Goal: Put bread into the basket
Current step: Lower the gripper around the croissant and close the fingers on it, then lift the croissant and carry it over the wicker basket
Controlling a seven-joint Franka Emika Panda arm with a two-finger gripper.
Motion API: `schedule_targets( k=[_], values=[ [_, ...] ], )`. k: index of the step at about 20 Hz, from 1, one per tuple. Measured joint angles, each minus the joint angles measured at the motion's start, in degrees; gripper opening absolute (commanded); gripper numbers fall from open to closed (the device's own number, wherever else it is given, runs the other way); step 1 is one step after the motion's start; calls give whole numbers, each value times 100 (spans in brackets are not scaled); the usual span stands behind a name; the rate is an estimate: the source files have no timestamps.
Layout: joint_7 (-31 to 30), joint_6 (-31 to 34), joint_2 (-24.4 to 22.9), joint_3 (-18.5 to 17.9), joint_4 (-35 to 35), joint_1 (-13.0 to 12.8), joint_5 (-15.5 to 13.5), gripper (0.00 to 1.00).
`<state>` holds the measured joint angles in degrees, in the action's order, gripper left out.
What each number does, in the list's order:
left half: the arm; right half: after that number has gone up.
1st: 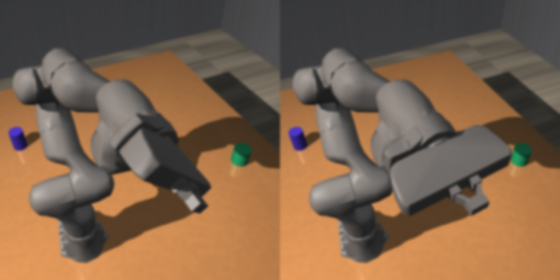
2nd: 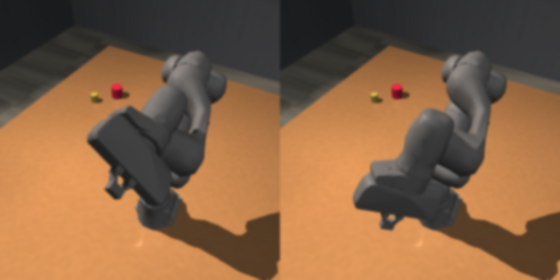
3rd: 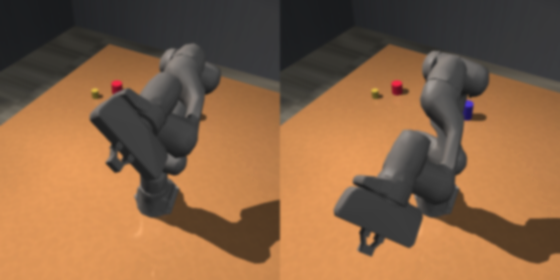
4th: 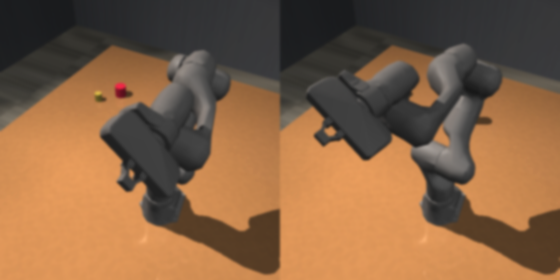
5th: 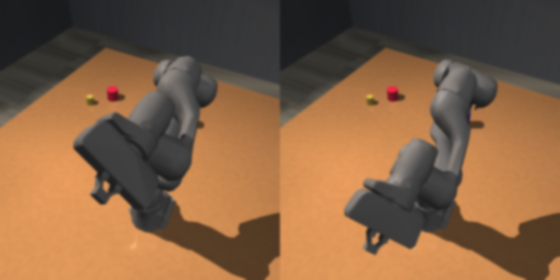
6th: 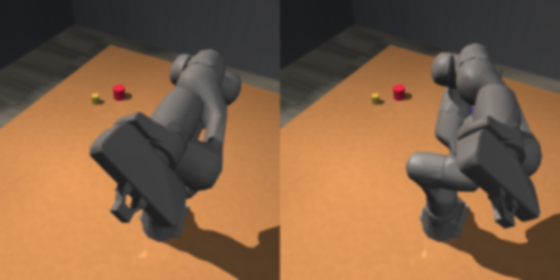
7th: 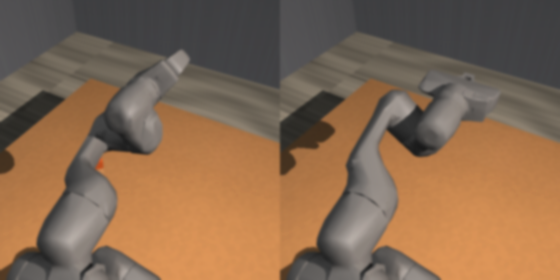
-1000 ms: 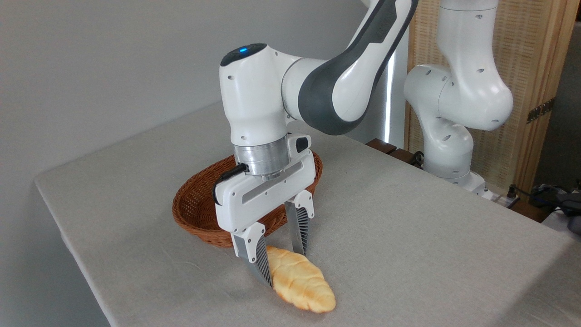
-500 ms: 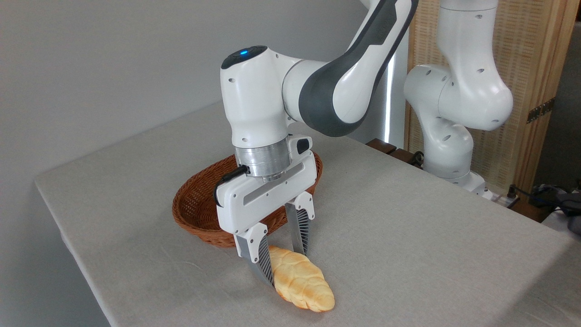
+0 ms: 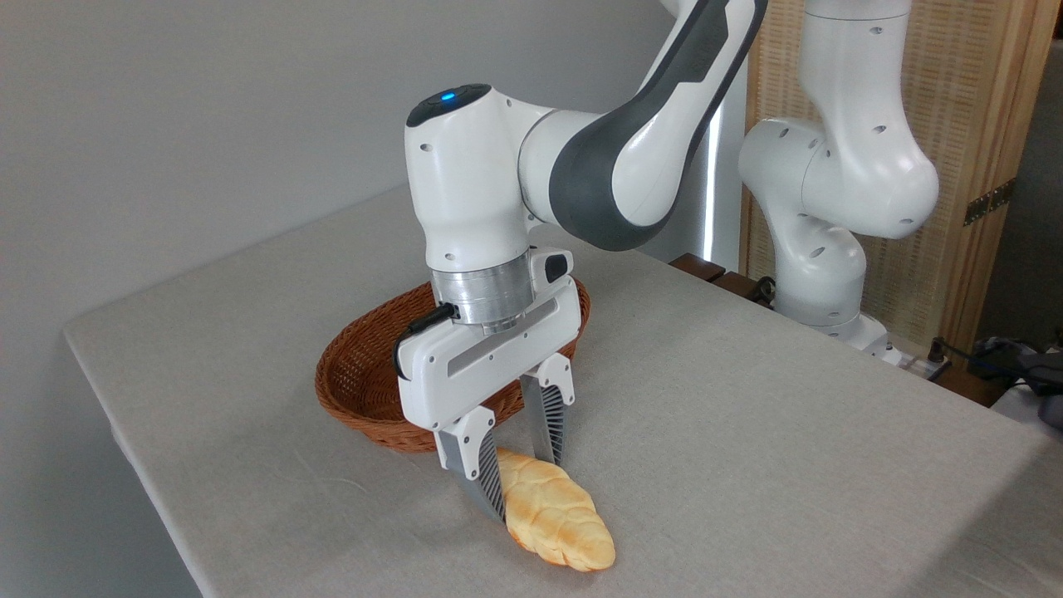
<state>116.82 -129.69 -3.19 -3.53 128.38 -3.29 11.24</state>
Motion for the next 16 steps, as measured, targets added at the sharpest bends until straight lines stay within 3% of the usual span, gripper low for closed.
schedule_targets(
  k=[11,16],
  values=[
    [-1,48,-215,-41,-14,27,-6,45],
    [-27,807,-462,-58,-346,31,-557,45]
  ],
)
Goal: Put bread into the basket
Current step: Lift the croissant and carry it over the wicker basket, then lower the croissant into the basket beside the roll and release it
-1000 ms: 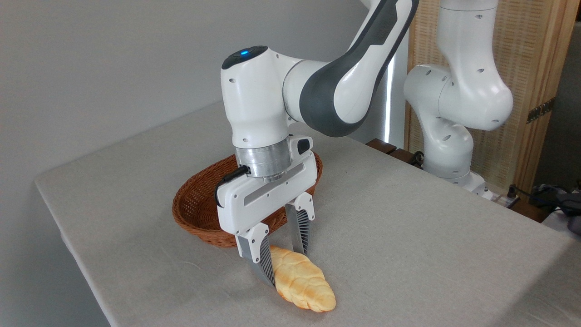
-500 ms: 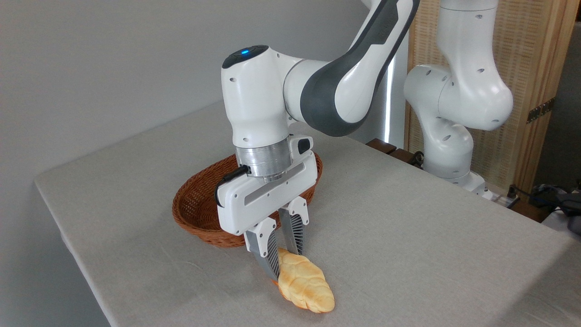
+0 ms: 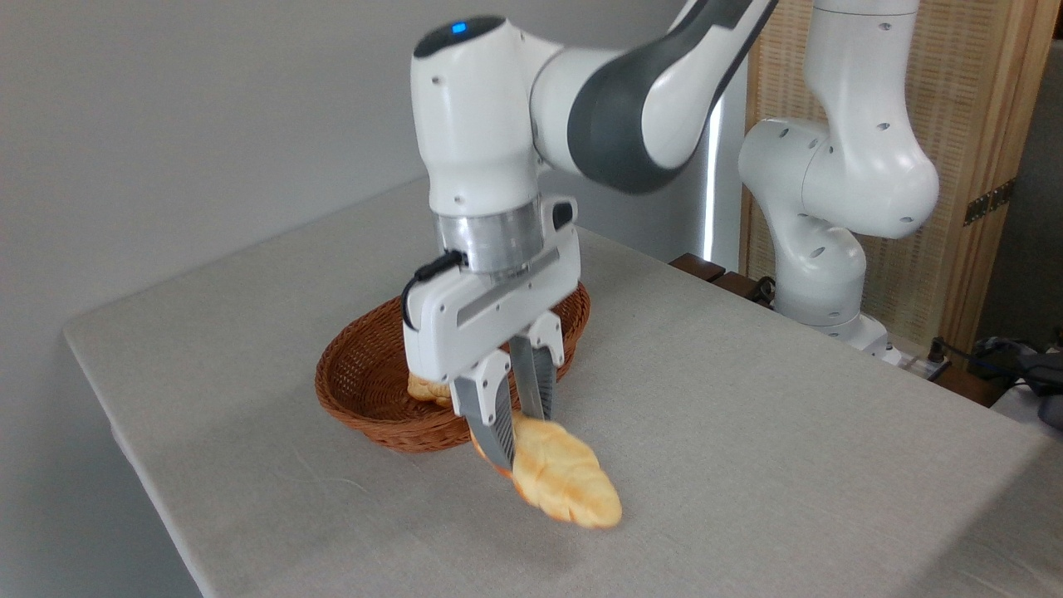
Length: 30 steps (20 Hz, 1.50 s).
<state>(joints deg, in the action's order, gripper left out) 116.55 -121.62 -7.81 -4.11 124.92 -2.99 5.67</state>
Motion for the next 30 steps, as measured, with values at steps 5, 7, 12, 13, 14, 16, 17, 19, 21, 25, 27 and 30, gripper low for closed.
schedule_targets(
  k=[5,7,12,13,14,16,17,19,21,25,27,30],
  values=[
    [-998,869,-144,176,-431,-24,-534,45],
    [-1737,1101,-202,378,-516,-36,-739,48],
    [-4067,1229,-286,973,-635,-67,-1161,50],
    [-4506,1229,-285,1087,-636,-71,-1266,63],
    [-4933,1229,-284,1193,-636,-73,-1362,78],
    [-5763,1229,-284,1382,-637,-79,-1579,85],
    [-6186,1229,-284,1483,-637,-82,-1669,95],
    [-6967,1228,-284,1629,-638,-88,-1746,100],
    [-7507,1228,-283,1683,-638,-90,-1793,100],
    [-7764,1228,-281,1692,-638,-87,-1810,100],
    [-7766,1228,-280,1692,-638,-85,-1810,100],
    [-7767,1227,-279,1692,-638,-81,-1810,100]
  ],
)
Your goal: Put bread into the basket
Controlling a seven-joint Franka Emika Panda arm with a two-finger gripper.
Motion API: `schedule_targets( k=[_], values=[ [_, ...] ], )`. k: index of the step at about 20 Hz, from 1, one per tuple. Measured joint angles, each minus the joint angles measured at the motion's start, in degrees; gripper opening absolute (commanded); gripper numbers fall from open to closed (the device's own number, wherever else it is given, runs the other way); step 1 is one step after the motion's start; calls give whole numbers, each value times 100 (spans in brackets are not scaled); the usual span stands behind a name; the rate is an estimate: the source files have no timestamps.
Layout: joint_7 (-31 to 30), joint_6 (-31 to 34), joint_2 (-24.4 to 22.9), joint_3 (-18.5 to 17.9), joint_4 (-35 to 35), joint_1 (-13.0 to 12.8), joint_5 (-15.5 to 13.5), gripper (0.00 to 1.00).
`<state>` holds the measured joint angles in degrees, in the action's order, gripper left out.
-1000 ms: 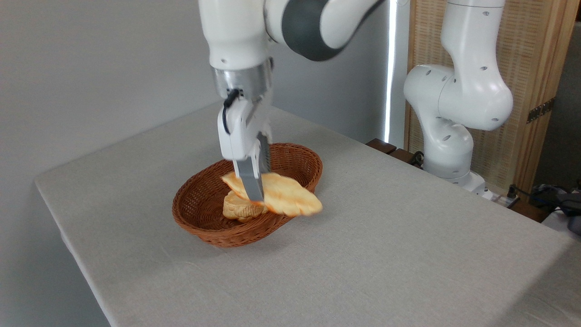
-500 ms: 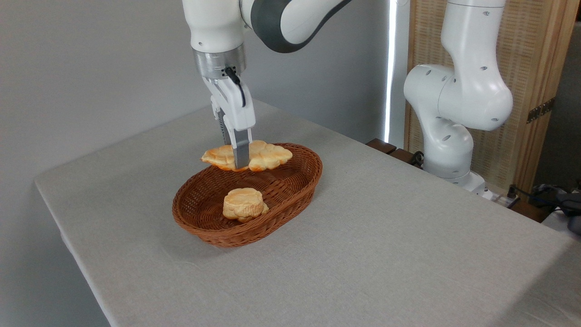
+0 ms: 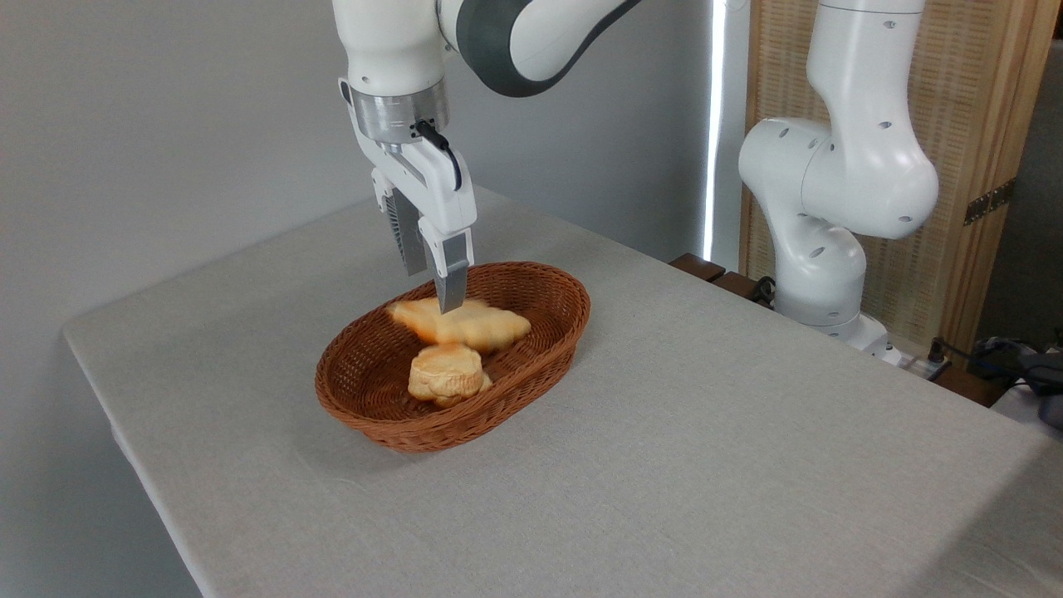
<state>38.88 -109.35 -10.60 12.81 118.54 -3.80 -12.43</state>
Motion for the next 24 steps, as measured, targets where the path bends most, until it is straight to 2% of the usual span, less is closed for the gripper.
schedule_targets(
  k=[6,11,14,17,24],
  values=[
    [0,-12,0,-53,-14,71,0,100],
    [3,-18,-2,-685,-101,118,16,100],
    [34,-18,-3,-1060,-214,136,221,100],
    [32,-18,-3,-1172,-250,139,589,100],
    [429,-10,-2,-1197,-258,137,695,100]
  ],
)
